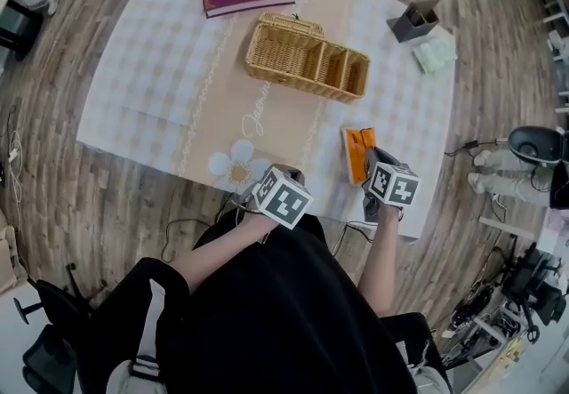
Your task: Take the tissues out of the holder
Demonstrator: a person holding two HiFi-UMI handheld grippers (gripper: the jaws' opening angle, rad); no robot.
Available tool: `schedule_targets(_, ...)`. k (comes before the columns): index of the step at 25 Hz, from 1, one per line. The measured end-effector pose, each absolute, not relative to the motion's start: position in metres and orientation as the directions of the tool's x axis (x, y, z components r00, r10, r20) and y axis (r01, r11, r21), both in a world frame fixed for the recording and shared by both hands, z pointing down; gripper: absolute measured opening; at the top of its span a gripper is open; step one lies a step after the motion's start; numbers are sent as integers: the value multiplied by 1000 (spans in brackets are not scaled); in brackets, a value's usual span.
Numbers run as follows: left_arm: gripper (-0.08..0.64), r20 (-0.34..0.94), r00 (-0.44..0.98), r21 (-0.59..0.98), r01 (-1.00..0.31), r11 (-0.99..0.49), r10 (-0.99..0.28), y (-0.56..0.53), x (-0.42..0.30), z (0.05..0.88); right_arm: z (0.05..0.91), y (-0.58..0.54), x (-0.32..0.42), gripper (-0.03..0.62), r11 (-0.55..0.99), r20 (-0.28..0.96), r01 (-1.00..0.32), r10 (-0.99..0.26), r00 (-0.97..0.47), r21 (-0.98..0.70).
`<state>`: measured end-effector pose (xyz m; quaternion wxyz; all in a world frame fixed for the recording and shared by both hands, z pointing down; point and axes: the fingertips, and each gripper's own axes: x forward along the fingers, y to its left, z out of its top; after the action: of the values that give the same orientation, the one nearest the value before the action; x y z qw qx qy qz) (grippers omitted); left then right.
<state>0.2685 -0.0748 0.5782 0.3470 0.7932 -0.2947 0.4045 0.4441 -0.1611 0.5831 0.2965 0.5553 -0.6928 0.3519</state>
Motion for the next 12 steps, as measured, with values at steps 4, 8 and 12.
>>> schedule_targets(4, 0, 845, 499, 316, -756, -573, -192, -75, 266, 580, 585, -163, 441, 45, 147, 795, -975, -564, -223, -169)
schedule_targets(8, 0, 846, 500, 320, -755, -572, -186, -73, 268, 581, 583, -163, 444, 114, 144, 786, -974, -575, -227, -176)
schedule_targets(12, 0, 846, 504, 322, -746, -583, -177, -69, 270, 581, 569, -161, 451, 115, 121, 765, -981, -613, -196, -155)
